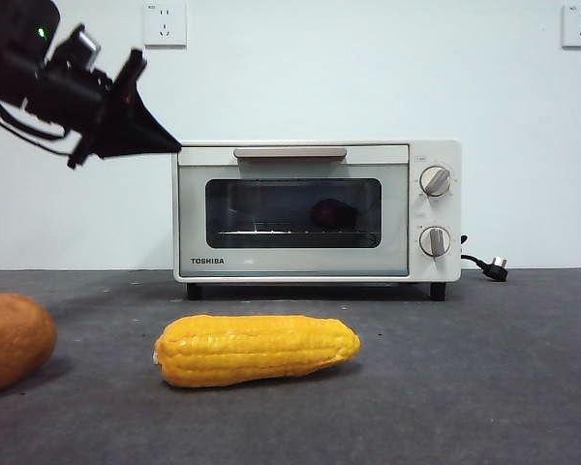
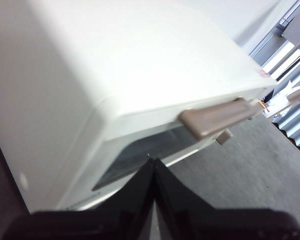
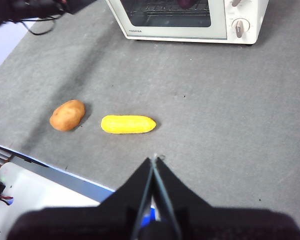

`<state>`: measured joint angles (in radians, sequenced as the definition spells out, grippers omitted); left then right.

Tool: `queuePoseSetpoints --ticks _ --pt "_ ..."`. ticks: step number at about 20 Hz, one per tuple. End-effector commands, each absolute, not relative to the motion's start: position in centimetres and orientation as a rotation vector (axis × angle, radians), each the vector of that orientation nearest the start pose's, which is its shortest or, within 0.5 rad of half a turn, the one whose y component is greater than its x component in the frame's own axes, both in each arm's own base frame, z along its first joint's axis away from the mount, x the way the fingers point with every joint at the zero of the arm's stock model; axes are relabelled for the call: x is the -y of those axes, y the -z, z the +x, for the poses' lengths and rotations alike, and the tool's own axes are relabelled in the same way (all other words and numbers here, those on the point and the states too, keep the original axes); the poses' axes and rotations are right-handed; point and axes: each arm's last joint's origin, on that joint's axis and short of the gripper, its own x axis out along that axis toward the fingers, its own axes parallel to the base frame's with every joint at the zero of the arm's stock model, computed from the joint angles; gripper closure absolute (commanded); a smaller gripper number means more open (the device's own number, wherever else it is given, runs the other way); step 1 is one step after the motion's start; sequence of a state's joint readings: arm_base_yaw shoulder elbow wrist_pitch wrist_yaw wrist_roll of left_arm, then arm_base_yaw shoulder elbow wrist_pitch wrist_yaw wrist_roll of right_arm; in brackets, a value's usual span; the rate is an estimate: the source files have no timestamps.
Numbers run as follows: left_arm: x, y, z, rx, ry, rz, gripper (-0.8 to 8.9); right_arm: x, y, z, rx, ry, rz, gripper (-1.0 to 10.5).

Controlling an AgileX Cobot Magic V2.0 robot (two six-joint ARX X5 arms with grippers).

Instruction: Take the eggplant from the table,put the eggplant in the oven

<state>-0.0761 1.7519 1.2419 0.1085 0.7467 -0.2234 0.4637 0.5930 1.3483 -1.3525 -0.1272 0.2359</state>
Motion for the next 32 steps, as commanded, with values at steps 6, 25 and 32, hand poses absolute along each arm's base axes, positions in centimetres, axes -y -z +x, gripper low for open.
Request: queuePoseSetpoints --ticks 6,25,32 --pt "5.8 -32.3 32.6 -0.497 0.691 -0.157 8.2 -1.0 -40.6 1.3 -0.675 -0.502 0.088 9.6" --pt "6.8 -41.8 14.1 -0.349 0.561 -0.012 8.2 -1.1 -40.6 1.3 -0.654 -0.527 0.014 9.6" --pt "6.8 -41.6 14.0 -0.363 0.544 0.002 8.2 -1.1 -40.6 1.3 -0.655 -0.527 0.014 9.5"
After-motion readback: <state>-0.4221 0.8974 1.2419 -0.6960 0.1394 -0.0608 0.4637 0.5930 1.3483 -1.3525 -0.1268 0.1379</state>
